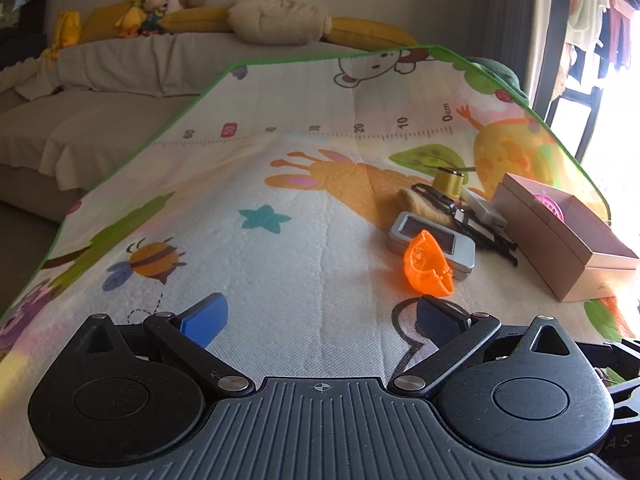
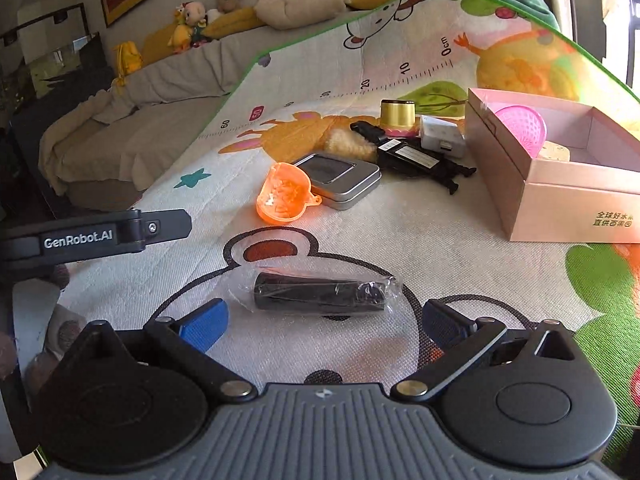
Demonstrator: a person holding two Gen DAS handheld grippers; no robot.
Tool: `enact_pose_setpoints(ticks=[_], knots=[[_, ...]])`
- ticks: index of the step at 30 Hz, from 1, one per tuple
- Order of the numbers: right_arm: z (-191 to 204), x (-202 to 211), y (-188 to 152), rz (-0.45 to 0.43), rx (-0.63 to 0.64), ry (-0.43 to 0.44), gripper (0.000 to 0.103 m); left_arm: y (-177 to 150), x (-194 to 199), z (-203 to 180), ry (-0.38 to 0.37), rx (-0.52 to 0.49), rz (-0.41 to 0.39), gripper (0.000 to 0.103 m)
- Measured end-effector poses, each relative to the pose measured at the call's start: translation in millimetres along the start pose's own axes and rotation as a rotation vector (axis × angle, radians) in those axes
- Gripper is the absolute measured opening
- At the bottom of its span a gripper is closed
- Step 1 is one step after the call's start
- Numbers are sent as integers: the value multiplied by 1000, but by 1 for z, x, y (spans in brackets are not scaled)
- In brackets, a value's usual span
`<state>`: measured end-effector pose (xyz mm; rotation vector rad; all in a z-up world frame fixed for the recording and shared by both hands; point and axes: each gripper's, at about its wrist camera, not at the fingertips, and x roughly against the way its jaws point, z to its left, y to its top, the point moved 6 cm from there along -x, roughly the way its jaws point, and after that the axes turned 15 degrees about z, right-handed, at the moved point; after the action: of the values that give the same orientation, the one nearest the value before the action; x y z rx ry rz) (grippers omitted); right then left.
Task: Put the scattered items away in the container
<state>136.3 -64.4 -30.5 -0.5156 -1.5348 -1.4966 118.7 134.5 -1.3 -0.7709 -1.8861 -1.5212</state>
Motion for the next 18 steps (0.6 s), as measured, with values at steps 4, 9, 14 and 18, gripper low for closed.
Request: enact_pose_setpoints(ticks=[4, 9, 14, 18], knots=[[6, -14, 12, 21, 54, -29, 95, -2, -2, 3, -4, -5, 14, 103], [-1, 10, 0, -10, 165, -31, 87, 1, -3, -17, -40, -87, 7, 103], [-20, 55, -41, -14, 199, 54, 87, 16, -28, -61, -73, -199, 29, 103], [-33, 73, -72, -50, 208, 32, 87, 24, -59, -94, -36, -309, 40, 103]])
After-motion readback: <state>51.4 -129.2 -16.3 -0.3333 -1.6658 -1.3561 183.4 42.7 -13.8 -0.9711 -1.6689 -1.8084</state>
